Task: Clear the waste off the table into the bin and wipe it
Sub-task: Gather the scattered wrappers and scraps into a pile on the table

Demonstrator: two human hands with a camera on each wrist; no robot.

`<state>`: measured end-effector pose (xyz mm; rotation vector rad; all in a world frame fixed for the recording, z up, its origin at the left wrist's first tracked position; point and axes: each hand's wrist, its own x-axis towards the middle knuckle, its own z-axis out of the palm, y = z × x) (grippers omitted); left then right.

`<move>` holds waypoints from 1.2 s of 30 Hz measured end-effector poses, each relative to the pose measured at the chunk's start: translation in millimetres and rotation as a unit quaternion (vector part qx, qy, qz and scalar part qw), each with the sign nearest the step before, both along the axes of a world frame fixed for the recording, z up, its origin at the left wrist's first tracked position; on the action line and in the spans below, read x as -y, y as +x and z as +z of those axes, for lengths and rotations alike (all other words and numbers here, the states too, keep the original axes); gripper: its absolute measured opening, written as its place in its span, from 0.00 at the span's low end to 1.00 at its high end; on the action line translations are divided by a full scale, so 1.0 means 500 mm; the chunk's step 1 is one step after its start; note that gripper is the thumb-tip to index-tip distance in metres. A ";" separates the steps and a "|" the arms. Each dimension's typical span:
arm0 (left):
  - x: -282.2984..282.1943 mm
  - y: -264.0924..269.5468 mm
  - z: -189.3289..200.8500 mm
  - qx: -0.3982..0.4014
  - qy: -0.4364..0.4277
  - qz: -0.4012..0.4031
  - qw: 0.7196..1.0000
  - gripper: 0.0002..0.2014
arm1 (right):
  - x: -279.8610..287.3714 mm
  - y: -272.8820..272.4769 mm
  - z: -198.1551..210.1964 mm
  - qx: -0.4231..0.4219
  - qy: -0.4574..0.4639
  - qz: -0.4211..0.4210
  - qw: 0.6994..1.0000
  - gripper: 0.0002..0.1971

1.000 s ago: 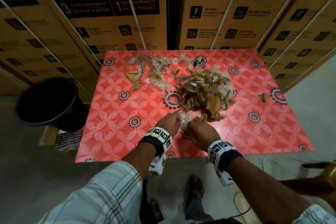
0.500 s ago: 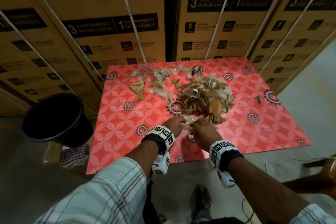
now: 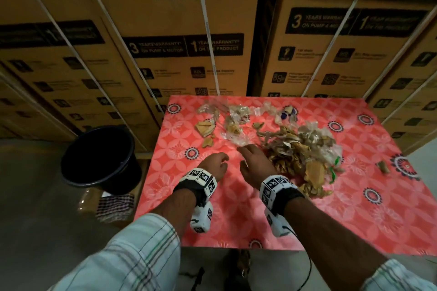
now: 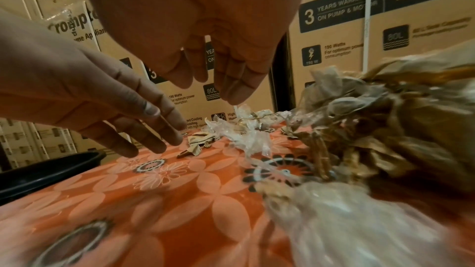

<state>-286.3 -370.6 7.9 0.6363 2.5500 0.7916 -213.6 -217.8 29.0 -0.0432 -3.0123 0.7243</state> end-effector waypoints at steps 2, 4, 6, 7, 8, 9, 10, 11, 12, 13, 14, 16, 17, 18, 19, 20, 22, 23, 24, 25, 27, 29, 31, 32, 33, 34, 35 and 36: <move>-0.001 -0.032 -0.002 -0.006 -0.020 0.011 1.000 0.17 | -0.002 -0.048 -0.002 -0.006 -0.015 -0.005 1.000 0.25; -0.008 -0.079 -0.003 -0.019 -0.042 0.016 0.999 0.16 | -0.006 -0.096 -0.002 -0.005 -0.022 -0.017 1.000 0.26; -0.023 -0.131 -0.004 -0.036 -0.052 0.036 0.997 0.16 | -0.012 -0.141 -0.003 0.009 -0.016 -0.043 0.999 0.28; -0.033 -0.157 -0.002 -0.051 -0.064 0.053 0.995 0.15 | -0.017 -0.163 -0.004 0.021 -0.007 -0.059 0.998 0.30; -0.041 -0.179 0.001 -0.069 -0.080 0.077 0.991 0.15 | -0.020 -0.181 -0.005 0.032 0.008 -0.072 0.997 0.31; -0.049 -0.198 0.002 -0.083 -0.094 0.104 0.987 0.15 | -0.021 -0.198 -0.007 0.041 0.027 -0.081 0.996 0.33; -0.055 -0.216 0.003 -0.080 -0.101 0.132 0.983 0.17 | -0.021 -0.216 -0.012 0.046 0.047 -0.084 0.994 0.34; -0.061 -0.229 0.003 -0.060 -0.105 0.157 0.980 0.21 | -0.018 -0.233 -0.021 0.051 0.065 -0.087 0.993 0.35; -0.065 -0.242 0.001 -0.030 -0.109 0.176 0.978 0.25 | -0.016 -0.249 -0.029 0.060 0.078 -0.092 0.991 0.36; -0.066 -0.253 -0.004 0.000 -0.117 0.187 0.975 0.29 | -0.014 -0.263 -0.036 0.073 0.085 -0.101 0.989 0.36; -0.066 -0.264 -0.008 0.028 -0.129 0.194 0.972 0.32 | -0.013 -0.276 -0.044 0.089 0.089 -0.109 0.986 0.37; -0.065 -0.281 -0.018 0.063 -0.149 0.197 0.967 0.34 | -0.012 -0.298 -0.062 0.127 0.088 -0.120 0.981 0.40; -0.067 -0.288 -0.022 0.069 -0.149 0.194 0.967 0.34 | -0.012 -0.306 -0.070 0.143 0.082 -0.122 0.979 0.41; -0.069 -0.293 -0.028 0.070 -0.145 0.189 0.969 0.34 | -0.012 -0.313 -0.078 0.154 0.073 -0.123 0.978 0.41; -0.071 -0.297 -0.031 0.068 -0.138 0.184 0.971 0.33 | -0.013 -0.318 -0.086 0.161 0.065 -0.122 0.977 0.42; -0.073 -0.300 -0.035 0.062 -0.133 0.180 0.973 0.30 | -0.013 -0.324 -0.094 0.165 0.060 -0.120 0.977 0.42; -0.076 -0.305 -0.043 0.043 -0.121 0.172 0.977 0.24 | -0.014 -0.333 -0.114 0.163 0.060 -0.114 0.978 0.40; -0.077 -0.308 -0.044 0.036 -0.108 0.167 0.979 0.21 | -0.013 -0.336 -0.120 0.159 0.050 -0.113 0.979 0.36; -0.079 -0.312 -0.046 0.032 -0.091 0.160 0.982 0.19 | -0.011 -0.339 -0.125 0.153 0.035 -0.112 0.981 0.31; -0.081 -0.315 -0.044 0.030 -0.068 0.148 0.986 0.17 | -0.009 -0.342 -0.130 0.148 0.025 -0.109 0.983 0.27; -0.088 -0.317 -0.034 0.030 -0.019 0.109 0.993 0.16 | -0.006 -0.347 -0.130 0.142 0.011 -0.095 0.985 0.26; -0.093 -0.315 -0.028 0.041 0.025 0.096 0.994 0.14 | -0.007 -0.350 -0.128 0.150 -0.010 -0.086 0.985 0.34; -0.099 -0.314 -0.036 0.061 0.051 0.110 0.991 0.15 | -0.012 -0.352 -0.128 0.158 -0.021 -0.080 0.984 0.41; -0.101 -0.314 -0.042 0.071 0.062 0.118 0.989 0.16 | -0.013 -0.353 -0.129 0.161 -0.020 -0.078 0.984 0.41; -0.103 -0.314 -0.048 0.082 0.073 0.124 0.986 0.16 | -0.012 -0.355 -0.131 0.163 -0.016 -0.078 0.983 0.39; -0.104 -0.315 -0.054 0.093 0.085 0.131 0.983 0.15 | -0.011 -0.355 -0.132 0.161 -0.012 -0.079 0.984 0.36; -0.102 -0.316 -0.057 0.106 0.098 0.140 0.980 0.14 | -0.011 -0.355 -0.133 0.159 -0.011 -0.085 0.983 0.33; -0.098 -0.320 -0.060 0.127 0.113 0.146 0.975 0.13 | -0.011 -0.355 -0.131 0.154 -0.013 -0.094 0.984 0.30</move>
